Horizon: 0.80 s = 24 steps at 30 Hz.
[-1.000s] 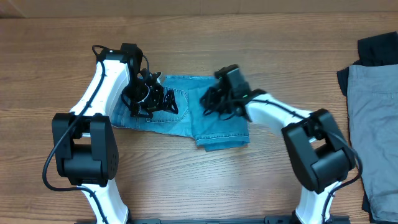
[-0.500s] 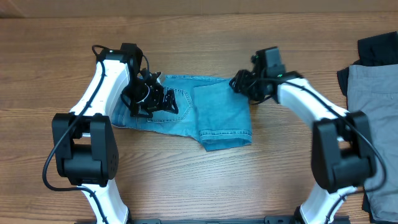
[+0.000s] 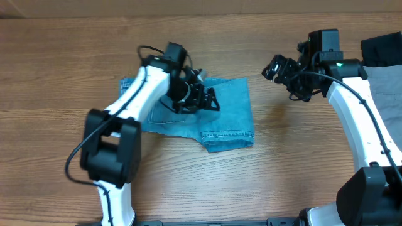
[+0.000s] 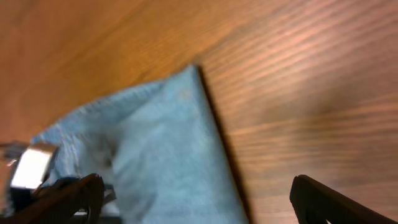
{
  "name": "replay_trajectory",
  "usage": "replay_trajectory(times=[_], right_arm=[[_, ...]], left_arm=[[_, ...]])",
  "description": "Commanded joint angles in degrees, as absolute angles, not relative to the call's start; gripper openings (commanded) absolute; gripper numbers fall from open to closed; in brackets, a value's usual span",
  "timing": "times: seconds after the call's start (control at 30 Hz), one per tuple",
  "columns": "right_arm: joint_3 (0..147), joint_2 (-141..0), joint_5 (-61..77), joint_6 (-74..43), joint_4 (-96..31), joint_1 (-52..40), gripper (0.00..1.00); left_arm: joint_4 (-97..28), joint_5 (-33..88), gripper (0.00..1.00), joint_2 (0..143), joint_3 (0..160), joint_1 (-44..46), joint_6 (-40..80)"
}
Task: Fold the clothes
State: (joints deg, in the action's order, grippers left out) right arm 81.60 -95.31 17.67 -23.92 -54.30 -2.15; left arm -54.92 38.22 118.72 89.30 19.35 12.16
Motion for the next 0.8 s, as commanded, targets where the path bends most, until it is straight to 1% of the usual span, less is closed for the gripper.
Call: replay_trajectory(times=[0.0, 0.27, 0.3, 0.33, 0.4, 0.43, 0.47, 0.5, 0.53, 0.57, 0.6, 0.63, 0.67, 0.73, 0.77], right_arm=[[81.89, -95.18, 18.09, -19.64, -56.97, -1.85, 0.99], [79.46, -95.26, 20.69, -19.00, -61.19, -3.09, 0.99], [78.43, -95.26, 20.93, -19.00, -60.95, -3.73, 0.98], [77.12, -95.26, 20.64, -19.03, -60.34, -4.54, 0.94], [74.76, -95.26, 20.71, -19.09, -58.87, -5.74, 0.88], [73.43, -95.26, 20.71, -19.33, -57.84, -6.37, 0.82], [71.92, -95.26, 20.95, -19.53, -56.73, -7.16, 0.75], [71.05, -95.26, 21.21, -19.53, -56.05, -7.62, 0.70], [69.87, -95.26, 21.34, -19.62, -55.24, -8.27, 0.64], [68.45, -95.26, 21.32, -20.16, -54.30, -9.21, 0.56], [67.66, -95.29, 21.30, -20.78, -53.87, -9.85, 0.52], [66.96, -95.29, 21.34, -21.06, -53.45, -10.35, 0.47], [66.06, -95.29, 21.41, -21.28, -52.73, -11.05, 0.46], [64.64, -95.29, 21.54, -21.45, -51.40, -12.16, 0.46], [63.64, -95.29, 21.50, -21.98, -50.39, -12.78, 0.46]], left_arm=[[-53.84, 39.48, 0.93, 123.61, 89.73, 19.53, 18.48], [-50.92, 39.44, 0.93, 124.62, 89.73, 19.14, 18.50], [-49.93, 39.48, 0.93, 124.66, 89.73, 19.18, 18.57], [-48.77, 39.48, 0.93, 124.77, 89.73, 19.20, 18.94], [-47.16, 40.01, 0.89, 124.84, 89.73, 19.20, 18.92], [-46.19, 40.12, 0.86, 124.84, 89.73, 19.20, 18.92], [-45.28, 40.14, 0.81, 124.84, 89.73, 19.20, 18.92], [-44.71, 40.14, 0.76, 124.84, 89.73, 19.20, 18.92], [-44.14, 40.14, 0.68, 124.84, 89.73, 19.20, 18.92], [-43.51, 40.12, 0.57, 124.84, 89.73, 19.20, 18.92], [-42.94, 40.10, 0.47, 124.84, 89.73, 19.20, 18.92], [-42.50, 40.12, 0.41, 124.84, 89.73, 19.20, 18.92], [-41.85, 40.12, 0.35, 124.84, 89.73, 19.20, 18.90], [-40.97, 40.10, 0.32, 124.84, 89.73, 19.20, 18.85], [-40.47, 40.10, 0.32, 124.84, 89.73, 19.22, 18.76]])
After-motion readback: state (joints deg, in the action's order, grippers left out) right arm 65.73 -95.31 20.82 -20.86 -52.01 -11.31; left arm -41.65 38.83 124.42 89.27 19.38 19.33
